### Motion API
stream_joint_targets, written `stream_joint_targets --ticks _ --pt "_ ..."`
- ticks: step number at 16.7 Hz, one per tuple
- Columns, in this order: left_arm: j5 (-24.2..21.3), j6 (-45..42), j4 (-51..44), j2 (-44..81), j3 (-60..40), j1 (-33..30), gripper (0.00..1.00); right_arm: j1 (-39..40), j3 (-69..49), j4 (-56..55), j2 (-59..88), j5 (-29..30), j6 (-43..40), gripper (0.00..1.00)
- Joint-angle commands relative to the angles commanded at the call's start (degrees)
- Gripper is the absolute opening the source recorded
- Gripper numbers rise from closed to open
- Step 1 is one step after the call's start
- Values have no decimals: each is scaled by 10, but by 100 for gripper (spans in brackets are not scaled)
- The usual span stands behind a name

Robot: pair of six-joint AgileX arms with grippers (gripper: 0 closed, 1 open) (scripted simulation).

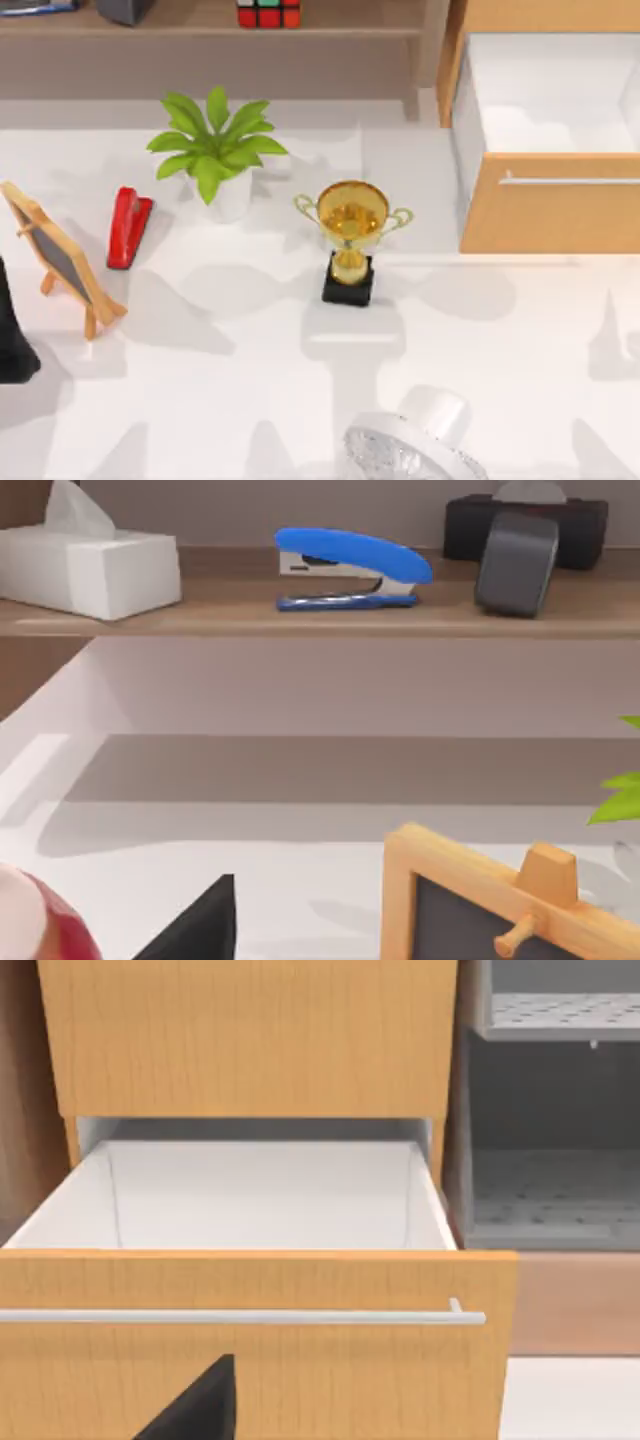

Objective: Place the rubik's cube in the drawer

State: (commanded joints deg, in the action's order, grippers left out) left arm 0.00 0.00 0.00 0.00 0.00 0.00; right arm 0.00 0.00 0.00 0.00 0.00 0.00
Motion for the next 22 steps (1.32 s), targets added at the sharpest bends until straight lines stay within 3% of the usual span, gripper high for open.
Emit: stream_joint_targets --ticks 4,9,22 --pt "0 0 0 0 0 0 100 8 -17 -8 17 8 0 100" --pt "0 0 0 0 0 0 100 69 -148 -62 166 71 2 100" --pt "0 0 0 0 0 0 100 339 -712 -278 1006 350 6 100"
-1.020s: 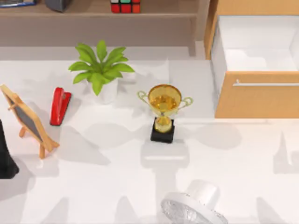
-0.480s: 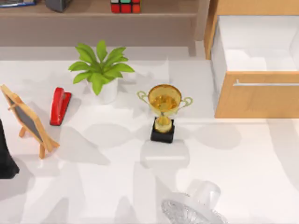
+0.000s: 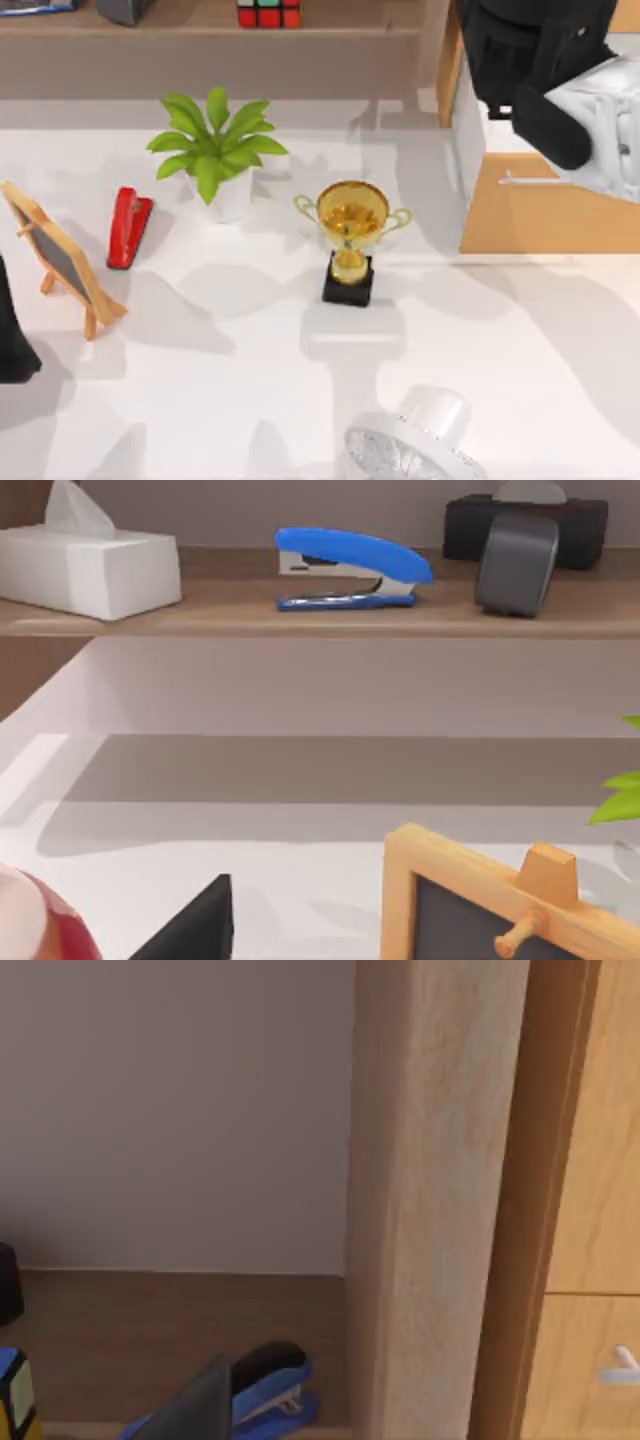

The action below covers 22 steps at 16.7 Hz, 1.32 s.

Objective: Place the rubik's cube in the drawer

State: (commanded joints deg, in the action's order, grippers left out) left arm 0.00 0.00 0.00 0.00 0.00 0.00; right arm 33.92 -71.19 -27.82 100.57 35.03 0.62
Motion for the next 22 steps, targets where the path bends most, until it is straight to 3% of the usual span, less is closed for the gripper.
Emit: stream_joint_targets --ticks 5,10,17,22 --pt "0 0 0 0 0 0 100 83 -177 -69 246 87 1 100" --pt "0 0 0 0 0 0 100 125 -278 -109 379 135 2 100" --pt "0 0 0 0 0 0 100 126 -287 -111 392 138 3 100" --pt "0 0 0 0 0 0 100 110 -366 -77 433 121 1 100"
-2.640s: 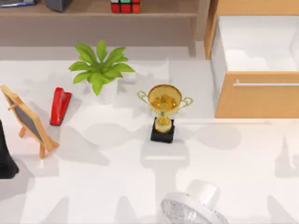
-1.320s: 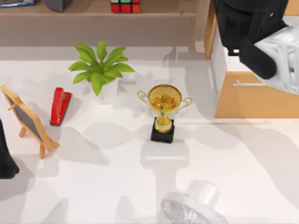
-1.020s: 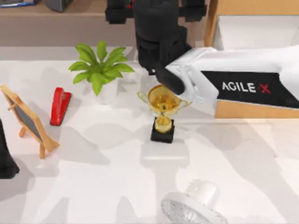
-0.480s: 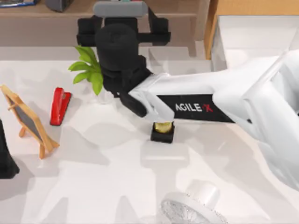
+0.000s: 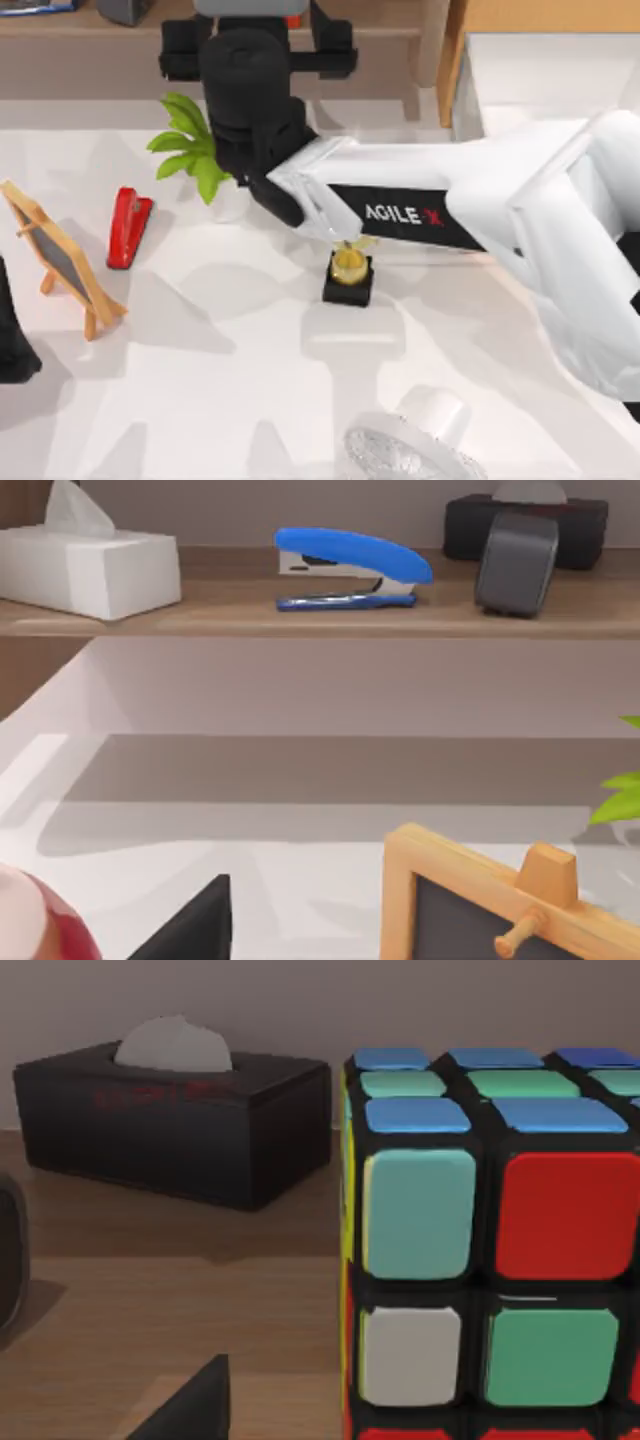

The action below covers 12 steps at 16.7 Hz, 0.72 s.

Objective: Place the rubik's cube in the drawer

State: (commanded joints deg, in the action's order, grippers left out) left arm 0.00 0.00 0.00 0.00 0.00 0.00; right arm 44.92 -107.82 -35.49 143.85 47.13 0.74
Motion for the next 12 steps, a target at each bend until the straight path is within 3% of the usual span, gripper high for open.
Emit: stream_joint_targets --ticks 5,10,12 --pt "0 0 0 0 0 0 100 -24 -102 48 53 -23 -1 100" --pt "0 0 0 0 0 0 100 -27 -115 54 60 -26 -1 100" --pt "0 0 0 0 0 0 100 -27 -115 54 60 -26 -1 85"
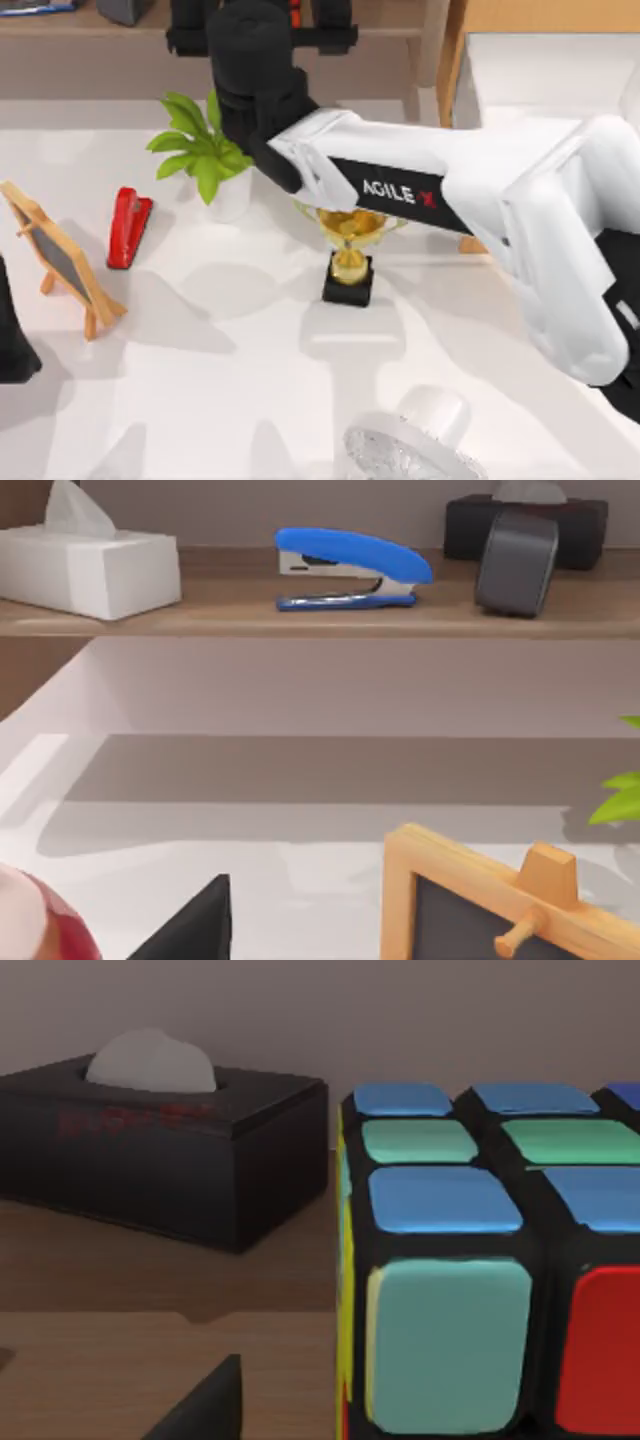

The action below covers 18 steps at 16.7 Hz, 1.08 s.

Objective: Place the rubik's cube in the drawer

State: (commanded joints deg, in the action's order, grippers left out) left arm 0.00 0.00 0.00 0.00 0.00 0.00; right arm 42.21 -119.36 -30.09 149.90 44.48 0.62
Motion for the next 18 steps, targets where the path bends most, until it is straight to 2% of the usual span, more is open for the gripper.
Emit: stream_joint_targets --ticks 11,18 --pt "0 0 0 0 0 0 100 0 0 0 0 0 0 2" --pt "0 0 0 0 0 0 100 0 0 0 0 0 0 0"
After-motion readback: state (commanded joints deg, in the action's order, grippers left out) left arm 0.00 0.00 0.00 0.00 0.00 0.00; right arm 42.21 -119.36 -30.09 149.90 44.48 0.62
